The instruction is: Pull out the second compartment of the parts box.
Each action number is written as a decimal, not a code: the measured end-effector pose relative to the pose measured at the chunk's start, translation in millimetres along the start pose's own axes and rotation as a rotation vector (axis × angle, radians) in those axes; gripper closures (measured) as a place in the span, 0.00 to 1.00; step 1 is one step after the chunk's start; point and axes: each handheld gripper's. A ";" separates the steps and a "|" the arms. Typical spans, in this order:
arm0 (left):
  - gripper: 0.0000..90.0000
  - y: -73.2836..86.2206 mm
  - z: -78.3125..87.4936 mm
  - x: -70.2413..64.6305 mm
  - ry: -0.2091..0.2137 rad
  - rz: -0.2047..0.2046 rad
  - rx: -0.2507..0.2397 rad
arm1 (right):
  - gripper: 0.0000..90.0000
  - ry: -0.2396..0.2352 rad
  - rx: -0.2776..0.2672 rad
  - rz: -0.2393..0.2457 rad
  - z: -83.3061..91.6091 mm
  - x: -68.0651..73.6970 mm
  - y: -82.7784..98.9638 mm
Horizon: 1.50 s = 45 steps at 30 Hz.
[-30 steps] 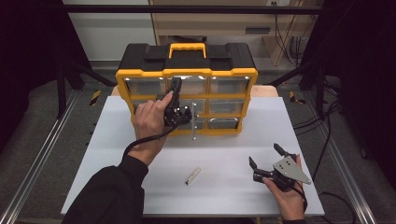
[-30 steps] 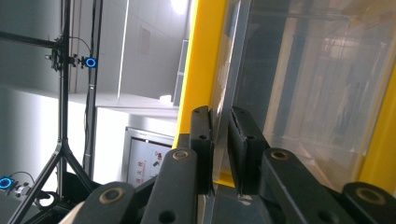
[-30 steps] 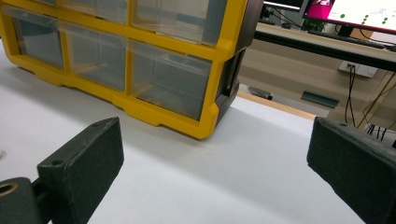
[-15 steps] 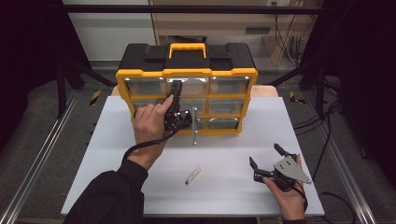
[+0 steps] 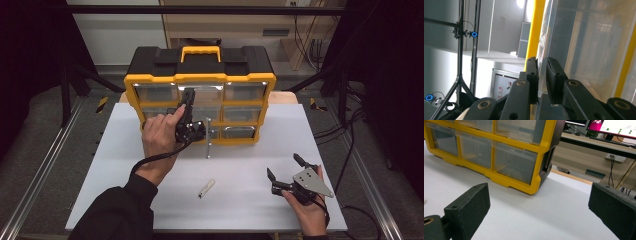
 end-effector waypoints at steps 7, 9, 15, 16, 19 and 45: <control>0.90 -0.7 6.3 1.2 -0.004 -0.005 0.000 | 0.04 -0.004 0.001 -0.002 0.1 0.2 0.5; 0.90 -1.3 8.6 1.8 0.000 -0.003 0.004 | 0.04 -0.003 -0.003 -0.004 0.8 -0.2 0.3; 0.90 -1.1 13.5 2.2 -0.005 0.004 0.001 | 0.04 -0.006 -0.006 -0.006 1.0 -0.2 -0.6; 0.90 -1.0 15.1 2.3 -0.008 0.007 -0.001 | 0.04 -0.006 -0.006 -0.006 1.0 -0.1 -0.6; 0.90 -1.0 17.7 2.9 -0.008 0.006 0.000 | 0.04 -0.006 -0.007 -0.006 1.2 -0.3 -0.8; 0.89 2.6 46.9 3.4 -0.033 0.022 -0.016 | 0.04 -0.013 -0.001 -0.006 0.6 0.7 -0.3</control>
Point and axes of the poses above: each handheld gripper's, and its own axes: z roughly backward along the jaws, y roughly out of its underside, x roughly to its left, and after that the axes turned 12 degrees about x, right-handed
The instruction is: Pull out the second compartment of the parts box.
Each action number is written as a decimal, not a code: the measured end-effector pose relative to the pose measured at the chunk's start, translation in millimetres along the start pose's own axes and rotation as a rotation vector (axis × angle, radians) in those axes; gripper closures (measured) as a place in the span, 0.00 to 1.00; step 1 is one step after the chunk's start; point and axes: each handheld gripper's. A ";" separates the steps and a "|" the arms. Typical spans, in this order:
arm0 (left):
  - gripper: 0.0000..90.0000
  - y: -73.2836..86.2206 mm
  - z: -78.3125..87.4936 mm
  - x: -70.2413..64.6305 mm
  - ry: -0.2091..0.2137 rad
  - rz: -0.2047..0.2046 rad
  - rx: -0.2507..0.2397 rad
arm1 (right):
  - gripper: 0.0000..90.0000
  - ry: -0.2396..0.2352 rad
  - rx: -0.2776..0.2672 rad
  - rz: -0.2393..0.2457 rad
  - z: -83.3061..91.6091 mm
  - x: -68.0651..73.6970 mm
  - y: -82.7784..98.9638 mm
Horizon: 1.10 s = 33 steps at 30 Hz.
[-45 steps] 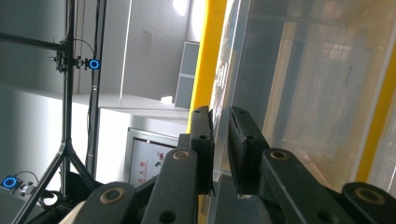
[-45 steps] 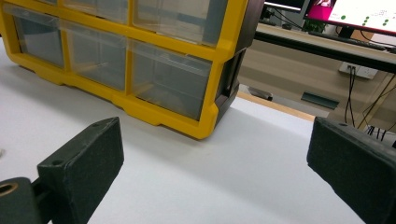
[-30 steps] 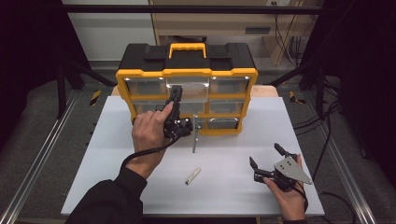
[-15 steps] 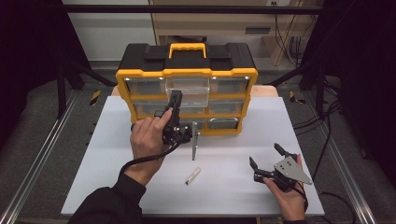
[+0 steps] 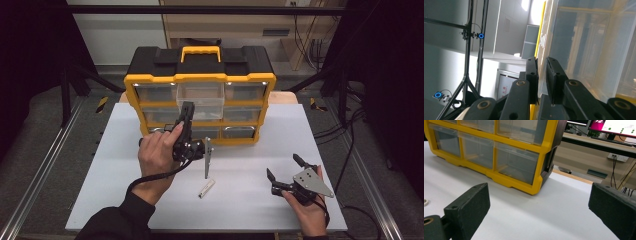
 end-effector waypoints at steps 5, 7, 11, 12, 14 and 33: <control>0.89 0.5 3.5 1.3 -0.004 0.004 0.003 | 0.04 -0.002 0.000 0.000 0.7 0.3 -0.3; 0.89 -0.1 4.8 2.2 -0.002 0.010 0.005 | 0.04 0.000 -0.003 0.000 0.8 -0.2 -0.2; 0.89 -1.4 7.7 2.8 -0.008 0.006 -0.002 | 0.04 -0.001 -0.001 0.001 0.3 0.1 -0.2; 0.89 -1.7 8.7 3.0 -0.009 0.003 -0.002 | 0.04 -0.001 -0.001 0.001 0.3 0.2 -0.2; 0.89 -1.6 11.2 4.1 -0.011 0.001 -0.005 | 0.04 -0.001 -0.001 -0.001 0.5 0.1 -0.3; 0.89 1.8 20.6 3.7 -0.003 0.016 0.001 | 0.04 -0.001 0.001 0.000 0.3 0.3 -0.2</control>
Point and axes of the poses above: each handheld gripper's, and its own axes: z roughly backward along the jaws, y roughly out of its underside, x roughly to its left, and after that the axes turned 12 degrees about x, right-handed
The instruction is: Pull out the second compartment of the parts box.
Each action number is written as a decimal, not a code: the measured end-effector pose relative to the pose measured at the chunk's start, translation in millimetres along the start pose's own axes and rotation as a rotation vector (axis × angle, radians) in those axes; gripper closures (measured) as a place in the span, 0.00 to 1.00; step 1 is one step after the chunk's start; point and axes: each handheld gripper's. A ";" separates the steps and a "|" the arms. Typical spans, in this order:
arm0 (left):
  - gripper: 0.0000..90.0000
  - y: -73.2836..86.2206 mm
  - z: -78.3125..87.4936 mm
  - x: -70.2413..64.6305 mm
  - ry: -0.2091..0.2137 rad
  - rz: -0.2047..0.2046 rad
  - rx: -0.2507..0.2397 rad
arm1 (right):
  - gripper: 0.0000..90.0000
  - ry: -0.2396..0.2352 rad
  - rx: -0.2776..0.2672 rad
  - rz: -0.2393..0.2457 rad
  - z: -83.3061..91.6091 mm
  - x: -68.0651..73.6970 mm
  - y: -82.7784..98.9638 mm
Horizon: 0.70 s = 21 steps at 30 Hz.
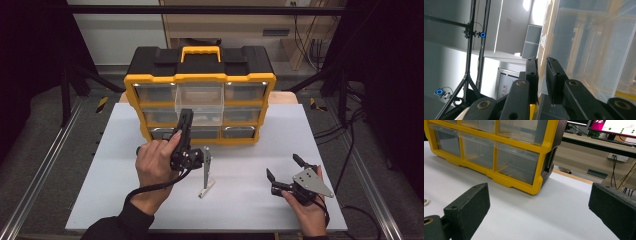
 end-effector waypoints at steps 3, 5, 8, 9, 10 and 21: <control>0.89 -0.3 0.4 -0.2 0.001 -0.001 0.002 | 0.04 0.001 -0.002 0.000 0.4 -0.4 -0.2; 0.89 -0.1 0.8 -0.5 0.002 0.006 0.002 | 0.04 0.002 -0.003 -0.002 0.7 -0.9 0.0; 0.89 -0.6 1.6 -1.0 0.006 0.007 0.003 | 0.04 0.001 -0.001 -0.001 0.3 -0.7 0.3; 0.89 -0.7 2.5 -1.3 0.007 0.006 0.005 | 0.04 0.001 -0.001 0.000 0.5 -0.5 0.1; 0.89 -0.7 2.5 -1.3 0.007 0.006 0.005 | 0.04 0.001 -0.002 0.001 0.6 -0.4 -0.1; 0.88 -1.3 3.9 -1.4 0.019 0.025 0.014 | 0.04 -0.001 0.001 0.001 0.1 0.2 0.1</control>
Point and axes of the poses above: each handheld gripper's, and its own axes: z roughly backward along the jaws, y roughly out of its underside, x roughly to its left, and after that the axes turned 12 degrees about x, right-handed
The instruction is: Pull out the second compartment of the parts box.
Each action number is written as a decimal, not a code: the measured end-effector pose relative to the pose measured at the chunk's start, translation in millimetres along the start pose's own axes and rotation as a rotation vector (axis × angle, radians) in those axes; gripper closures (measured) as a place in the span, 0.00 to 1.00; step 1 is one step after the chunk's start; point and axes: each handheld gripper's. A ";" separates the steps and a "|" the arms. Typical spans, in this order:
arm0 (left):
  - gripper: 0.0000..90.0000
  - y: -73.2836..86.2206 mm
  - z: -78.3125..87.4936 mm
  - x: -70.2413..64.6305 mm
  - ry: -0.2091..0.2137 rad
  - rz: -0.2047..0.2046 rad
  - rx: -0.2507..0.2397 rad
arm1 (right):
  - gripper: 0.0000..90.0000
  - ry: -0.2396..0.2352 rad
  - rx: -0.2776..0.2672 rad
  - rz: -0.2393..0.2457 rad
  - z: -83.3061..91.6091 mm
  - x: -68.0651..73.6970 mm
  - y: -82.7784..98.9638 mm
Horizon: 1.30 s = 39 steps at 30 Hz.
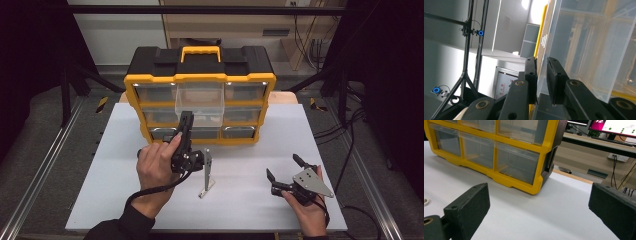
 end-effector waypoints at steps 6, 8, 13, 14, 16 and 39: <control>0.70 -1.7 -1.0 3.2 0.029 0.066 -0.002 | 0.04 0.002 -0.003 -0.003 0.5 -0.9 0.1; 0.60 -2.4 0.2 4.7 0.039 0.095 -0.003 | 0.04 0.002 -0.002 -0.003 0.1 -1.0 0.3; 0.45 -3.6 3.5 7.6 0.088 0.139 0.000 | 0.04 0.008 0.001 0.000 0.9 -1.3 0.4; 0.43 -3.4 3.7 7.4 0.095 0.149 -0.010 | 0.04 0.009 0.001 0.000 1.1 -1.3 0.3; 0.38 -2.2 6.0 9.0 0.135 0.166 -0.002 | 0.04 0.013 0.001 0.003 1.3 -1.4 0.4; 0.23 14.5 26.9 -26.5 0.612 0.406 0.030 | 0.04 0.029 0.008 0.009 -2.7 0.9 -0.9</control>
Point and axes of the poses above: each handheld gripper's, and its own axes: z roughly backward along the jaws, y roughly out of its underside, x roughly to its left, and after that the axes turned 12 degrees about x, right-handed
